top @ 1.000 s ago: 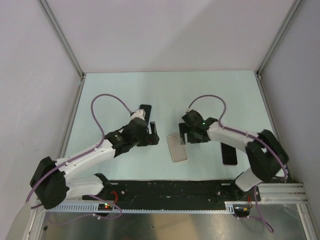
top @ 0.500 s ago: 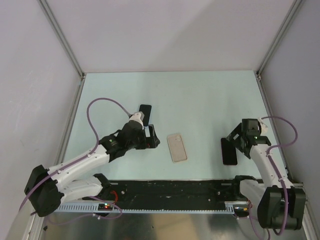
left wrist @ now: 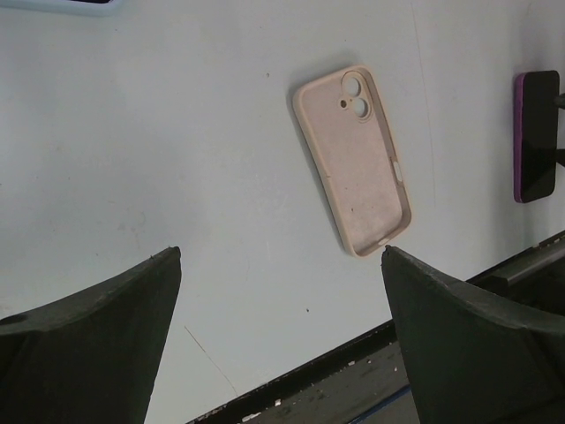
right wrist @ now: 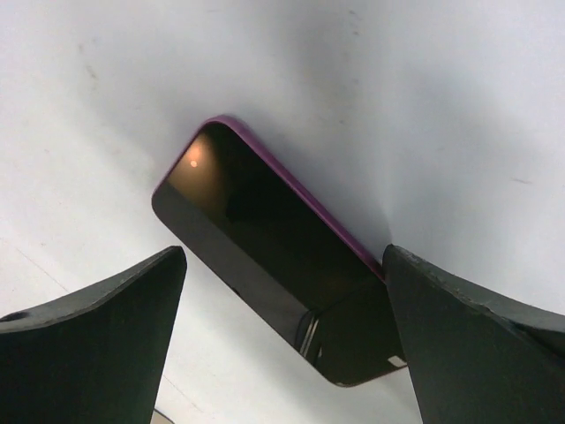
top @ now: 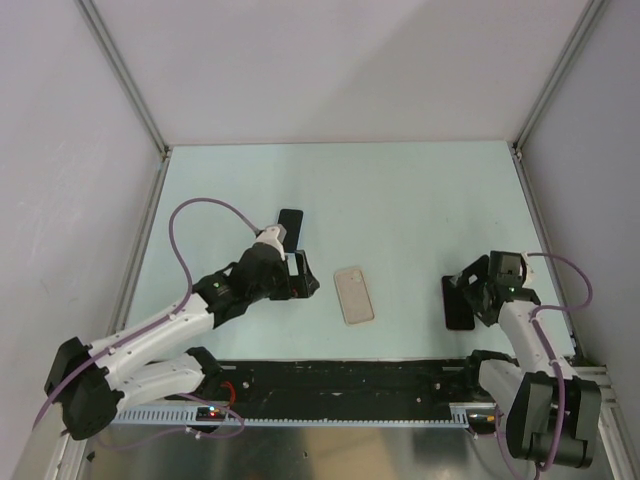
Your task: Put the phone into the phone case
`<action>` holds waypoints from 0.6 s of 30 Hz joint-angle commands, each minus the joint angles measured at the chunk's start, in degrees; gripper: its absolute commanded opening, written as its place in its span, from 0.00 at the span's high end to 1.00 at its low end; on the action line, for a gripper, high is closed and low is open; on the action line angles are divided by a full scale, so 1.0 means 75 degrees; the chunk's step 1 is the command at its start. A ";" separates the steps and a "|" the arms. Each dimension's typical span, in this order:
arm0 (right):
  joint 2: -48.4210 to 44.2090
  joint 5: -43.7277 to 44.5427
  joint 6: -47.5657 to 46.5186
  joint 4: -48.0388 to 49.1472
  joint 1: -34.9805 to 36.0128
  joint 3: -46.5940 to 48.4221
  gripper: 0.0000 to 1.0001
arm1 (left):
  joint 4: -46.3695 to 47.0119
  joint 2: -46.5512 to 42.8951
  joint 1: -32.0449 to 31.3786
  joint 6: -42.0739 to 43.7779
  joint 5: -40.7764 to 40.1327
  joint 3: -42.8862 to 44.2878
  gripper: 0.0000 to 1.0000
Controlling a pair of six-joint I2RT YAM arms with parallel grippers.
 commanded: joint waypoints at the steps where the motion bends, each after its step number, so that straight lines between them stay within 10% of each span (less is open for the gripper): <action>1: 0.0033 -0.0593 0.0359 0.0649 0.0460 -0.0316 0.00 | 0.0193 -0.0204 0.0055 0.0129 -0.0036 -0.0074 0.02; 18: 0.2702 0.2000 0.0663 -0.0830 0.3321 0.1598 0.00 | 0.0193 -0.0123 0.0058 0.0133 0.0041 -0.0073 0.02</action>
